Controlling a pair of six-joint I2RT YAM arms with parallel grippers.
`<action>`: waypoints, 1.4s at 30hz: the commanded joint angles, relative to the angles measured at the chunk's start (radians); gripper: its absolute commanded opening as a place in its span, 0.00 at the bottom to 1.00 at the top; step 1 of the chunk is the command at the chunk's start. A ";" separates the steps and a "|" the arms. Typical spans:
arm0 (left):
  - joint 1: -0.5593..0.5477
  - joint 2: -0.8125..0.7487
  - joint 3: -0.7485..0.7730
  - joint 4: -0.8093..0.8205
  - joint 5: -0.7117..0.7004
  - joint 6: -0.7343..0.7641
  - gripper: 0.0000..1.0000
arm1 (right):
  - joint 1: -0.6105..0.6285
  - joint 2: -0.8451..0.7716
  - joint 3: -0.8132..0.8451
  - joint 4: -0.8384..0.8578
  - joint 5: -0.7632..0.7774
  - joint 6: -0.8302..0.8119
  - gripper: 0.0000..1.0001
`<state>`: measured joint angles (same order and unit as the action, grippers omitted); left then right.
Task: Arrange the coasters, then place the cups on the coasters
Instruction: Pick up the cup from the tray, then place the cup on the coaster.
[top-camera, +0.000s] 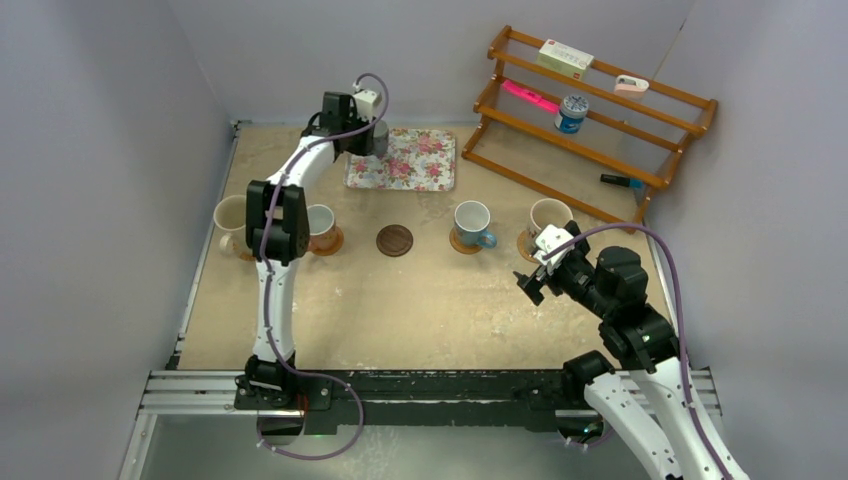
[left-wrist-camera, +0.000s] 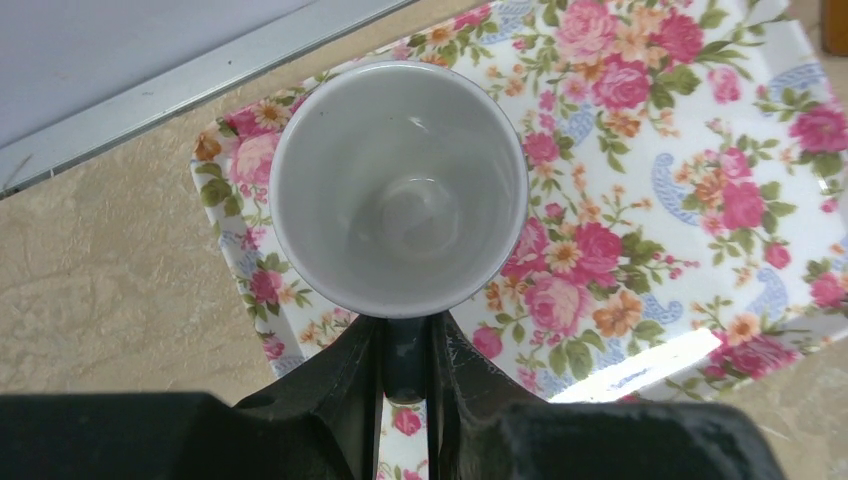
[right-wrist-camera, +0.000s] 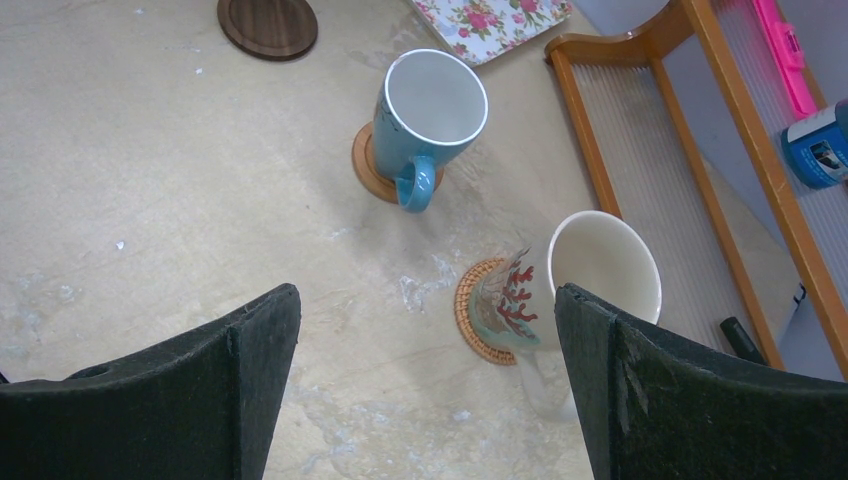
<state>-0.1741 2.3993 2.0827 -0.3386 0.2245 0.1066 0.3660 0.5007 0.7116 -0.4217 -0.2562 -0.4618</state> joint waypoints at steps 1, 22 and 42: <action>0.005 -0.147 -0.010 0.095 0.081 -0.020 0.00 | 0.001 -0.010 -0.004 0.003 -0.020 -0.008 0.99; 0.005 -0.365 -0.184 0.146 0.154 -0.013 0.00 | 0.001 0.006 0.002 0.008 -0.001 -0.023 0.99; 0.006 -0.749 -0.573 0.211 0.225 0.051 0.00 | 0.001 -0.004 -0.004 -0.018 0.012 0.002 0.99</action>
<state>-0.1741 1.7840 1.5726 -0.2432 0.3794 0.1307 0.3660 0.5014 0.7116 -0.4438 -0.2478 -0.4740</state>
